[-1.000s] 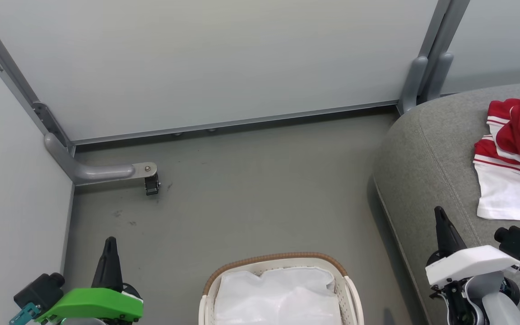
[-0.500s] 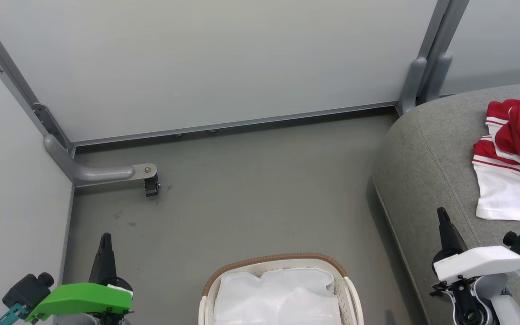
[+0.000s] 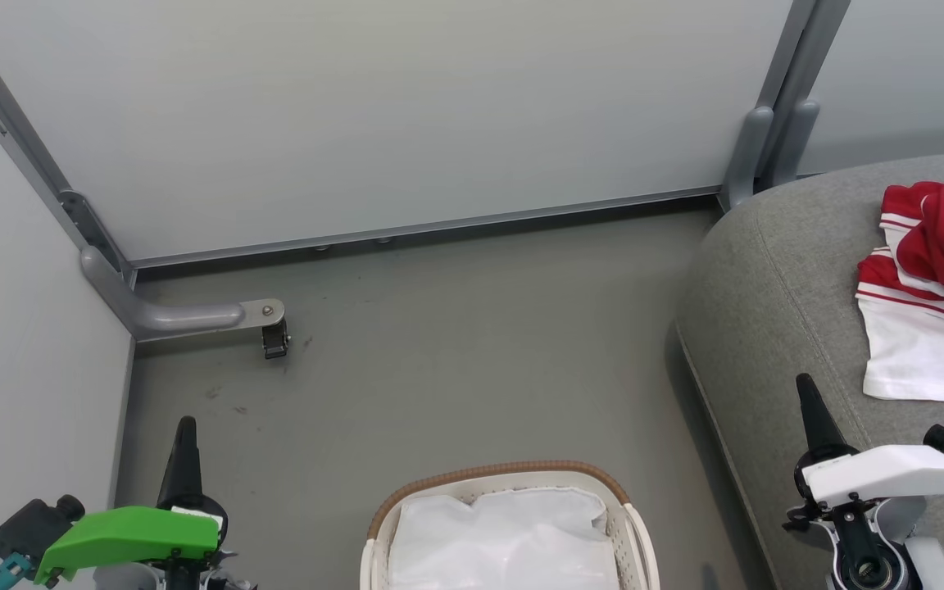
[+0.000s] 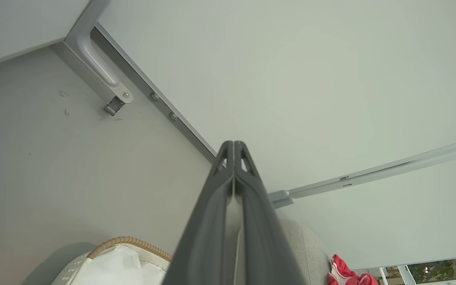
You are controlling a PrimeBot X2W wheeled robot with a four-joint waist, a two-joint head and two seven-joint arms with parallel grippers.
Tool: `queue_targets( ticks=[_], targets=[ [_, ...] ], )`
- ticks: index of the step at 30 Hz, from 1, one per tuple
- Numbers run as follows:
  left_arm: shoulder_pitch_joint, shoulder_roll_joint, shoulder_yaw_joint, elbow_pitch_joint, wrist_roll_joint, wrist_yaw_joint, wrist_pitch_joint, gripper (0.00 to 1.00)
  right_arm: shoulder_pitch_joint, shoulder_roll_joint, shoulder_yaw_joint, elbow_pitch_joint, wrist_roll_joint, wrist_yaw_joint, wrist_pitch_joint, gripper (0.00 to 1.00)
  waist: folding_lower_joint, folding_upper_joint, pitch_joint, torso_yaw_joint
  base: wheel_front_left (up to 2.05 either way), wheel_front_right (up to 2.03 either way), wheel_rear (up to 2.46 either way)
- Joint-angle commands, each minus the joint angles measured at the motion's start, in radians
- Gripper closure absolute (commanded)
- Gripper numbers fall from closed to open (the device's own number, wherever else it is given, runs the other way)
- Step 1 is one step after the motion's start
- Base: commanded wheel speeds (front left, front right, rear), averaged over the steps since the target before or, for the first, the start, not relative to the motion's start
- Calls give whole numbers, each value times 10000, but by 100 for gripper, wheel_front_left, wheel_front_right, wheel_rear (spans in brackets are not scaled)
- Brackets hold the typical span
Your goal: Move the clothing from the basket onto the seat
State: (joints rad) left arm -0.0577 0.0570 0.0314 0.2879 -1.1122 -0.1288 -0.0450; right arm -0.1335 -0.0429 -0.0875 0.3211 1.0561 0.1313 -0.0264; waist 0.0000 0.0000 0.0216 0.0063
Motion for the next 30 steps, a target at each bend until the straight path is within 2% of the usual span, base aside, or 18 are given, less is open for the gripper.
queue_targets(
  ticks=[1,30],
  targets=[
    [-290,108,60,-151,-270,-17,62,100,36,-72,-42,-157,293,-4,61,100,0,0,-4,-1,0,0,0],
    [-435,105,379,-308,-2823,-25,792,100,164,-86,-172,-495,3048,-6,782,100,0,0,-86,-29,0,0,0]
  ],
)
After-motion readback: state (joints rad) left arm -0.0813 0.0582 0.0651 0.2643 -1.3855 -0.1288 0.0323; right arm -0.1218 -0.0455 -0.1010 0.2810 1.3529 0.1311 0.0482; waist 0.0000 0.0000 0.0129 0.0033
